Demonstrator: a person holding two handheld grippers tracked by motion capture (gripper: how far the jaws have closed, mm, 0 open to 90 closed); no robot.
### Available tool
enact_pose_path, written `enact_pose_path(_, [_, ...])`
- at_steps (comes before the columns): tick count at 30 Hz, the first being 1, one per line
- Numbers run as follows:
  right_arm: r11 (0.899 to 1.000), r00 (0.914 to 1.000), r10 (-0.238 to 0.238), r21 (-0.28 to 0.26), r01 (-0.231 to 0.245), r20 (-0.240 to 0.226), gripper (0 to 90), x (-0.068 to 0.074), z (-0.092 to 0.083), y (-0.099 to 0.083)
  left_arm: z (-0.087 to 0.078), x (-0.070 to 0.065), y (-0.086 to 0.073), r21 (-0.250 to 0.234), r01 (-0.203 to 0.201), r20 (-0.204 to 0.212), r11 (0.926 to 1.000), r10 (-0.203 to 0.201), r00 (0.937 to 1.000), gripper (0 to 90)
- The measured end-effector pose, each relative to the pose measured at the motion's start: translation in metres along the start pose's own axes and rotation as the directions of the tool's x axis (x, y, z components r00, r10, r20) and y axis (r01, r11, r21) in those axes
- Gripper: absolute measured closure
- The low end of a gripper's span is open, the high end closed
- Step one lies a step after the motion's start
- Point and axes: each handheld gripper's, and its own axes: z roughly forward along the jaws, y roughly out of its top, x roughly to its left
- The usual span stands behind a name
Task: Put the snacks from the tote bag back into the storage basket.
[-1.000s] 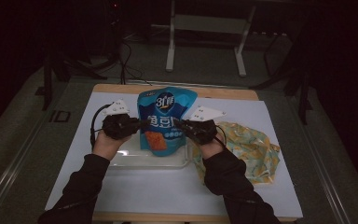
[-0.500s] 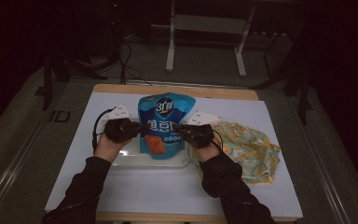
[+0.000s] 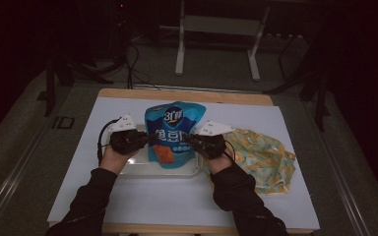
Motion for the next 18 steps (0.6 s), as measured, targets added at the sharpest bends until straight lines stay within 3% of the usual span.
enact_pose_path(13, [1.000, 0.9999, -0.003, 0.004, 0.003, -0.014, 85.8, 0.0027, -0.0043, -0.0039, -0.0034, -0.0058, -0.0040, -0.003, -0.012, 0.000, 0.9999, 0.012, 0.9999, 81.6])
enact_pose_path(18, [1.000, 0.9997, 0.008, 0.004, -0.008, -0.022, 78.6, 0.0000, -0.0061, -0.0018, -0.0053, -0.0052, -0.0082, -0.013, 0.014, -0.006, 0.9998, -0.015, 0.9999, 75.7])
